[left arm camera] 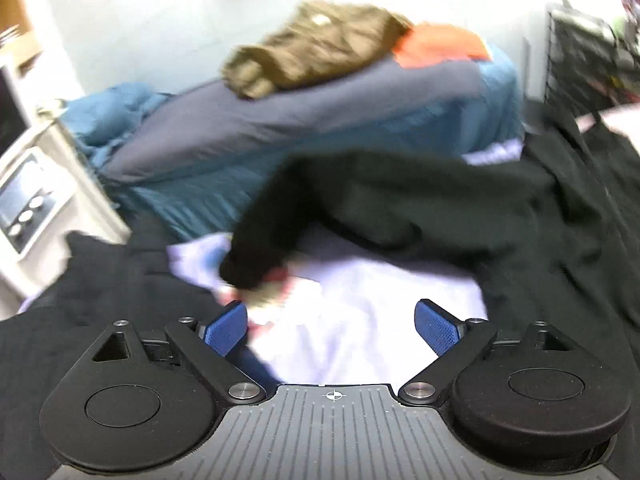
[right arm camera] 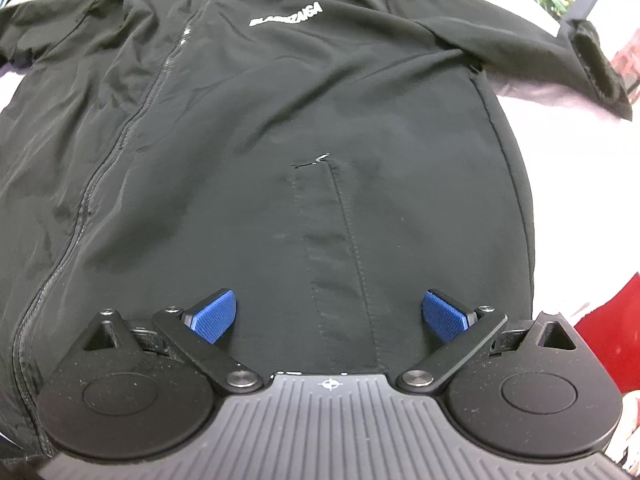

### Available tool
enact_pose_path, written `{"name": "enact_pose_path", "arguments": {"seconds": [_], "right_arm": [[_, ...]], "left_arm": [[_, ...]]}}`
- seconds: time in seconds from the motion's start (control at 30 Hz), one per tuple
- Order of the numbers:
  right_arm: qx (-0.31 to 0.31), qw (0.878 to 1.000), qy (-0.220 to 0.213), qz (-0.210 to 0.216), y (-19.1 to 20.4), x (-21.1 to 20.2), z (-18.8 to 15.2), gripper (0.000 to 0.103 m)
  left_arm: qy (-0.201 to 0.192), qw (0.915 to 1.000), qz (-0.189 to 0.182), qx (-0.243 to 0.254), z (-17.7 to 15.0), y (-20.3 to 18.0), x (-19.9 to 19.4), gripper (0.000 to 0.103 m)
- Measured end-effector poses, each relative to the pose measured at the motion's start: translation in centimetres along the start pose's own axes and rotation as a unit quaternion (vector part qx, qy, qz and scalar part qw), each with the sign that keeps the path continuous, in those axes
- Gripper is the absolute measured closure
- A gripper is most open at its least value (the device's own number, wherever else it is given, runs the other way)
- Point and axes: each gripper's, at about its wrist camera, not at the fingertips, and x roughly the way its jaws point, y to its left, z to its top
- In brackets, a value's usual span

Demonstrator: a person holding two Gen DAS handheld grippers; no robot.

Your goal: Fold large clothes

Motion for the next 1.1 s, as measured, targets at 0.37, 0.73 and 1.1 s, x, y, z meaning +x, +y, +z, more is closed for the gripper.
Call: {"name": "enact_pose_path", "arguments": {"seconds": [0.37, 0.73, 1.1], "right_arm": [[-0.026, 0.999, -0.018, 0.008, -4.3, -1.4, -1.5, 0.003], [0.072, 0.995, 0.007, 0.072, -12.2, -2.1, -4.8, 0.006], [0.109, 0.982, 0.034, 0.147, -13.9, 0.6, -6.9, 0.032]], "left_arm": [[0.028, 0.9986, 0.023, 0.038, -3.8, 3.3, -6.0, 0.000], [0.134, 0.9805, -0.144, 0.013, -12.6, -2.9, -4.1, 0.000], [0.240, 0.9436, -0.227, -0.022, -15.7, -5.1, 1.1, 0.000]]}}
